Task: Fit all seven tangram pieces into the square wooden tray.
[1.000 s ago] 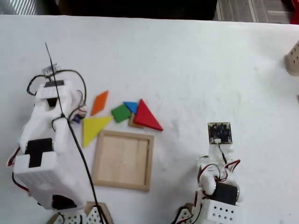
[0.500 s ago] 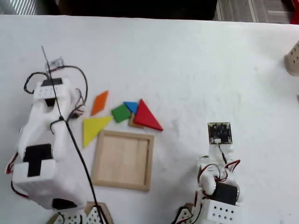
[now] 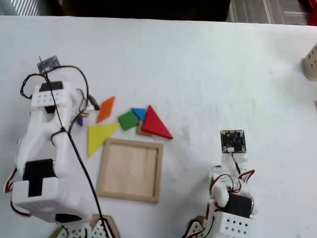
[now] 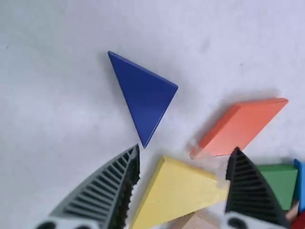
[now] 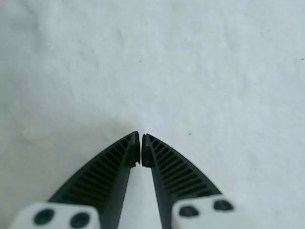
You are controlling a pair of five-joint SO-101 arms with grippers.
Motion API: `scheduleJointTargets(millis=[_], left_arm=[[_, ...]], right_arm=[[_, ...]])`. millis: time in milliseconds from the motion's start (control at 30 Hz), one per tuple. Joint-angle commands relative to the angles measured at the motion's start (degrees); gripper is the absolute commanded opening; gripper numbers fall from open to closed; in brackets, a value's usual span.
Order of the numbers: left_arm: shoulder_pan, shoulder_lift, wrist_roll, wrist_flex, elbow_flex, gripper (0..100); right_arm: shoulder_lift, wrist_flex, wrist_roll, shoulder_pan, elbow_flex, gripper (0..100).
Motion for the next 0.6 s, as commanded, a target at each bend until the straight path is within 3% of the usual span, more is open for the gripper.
scheduleJointTargets(millis=[0, 200, 567], left_arm=[[-1.98, -3.12, 1.32, -1.23, -2.55, 31], [-6.55, -0.66, 6.95, -8.35, 0.79, 31], [-5.49, 7.96, 5.54, -9.05, -3.25, 31]], right_arm=[[-0.22, -1.01, 0.62, 0.57, 0.09, 1.8], [-0.22, -1.01, 0.62, 0.57, 0.09, 1.8], [-0.22, -1.01, 0.62, 0.57, 0.09, 1.8]])
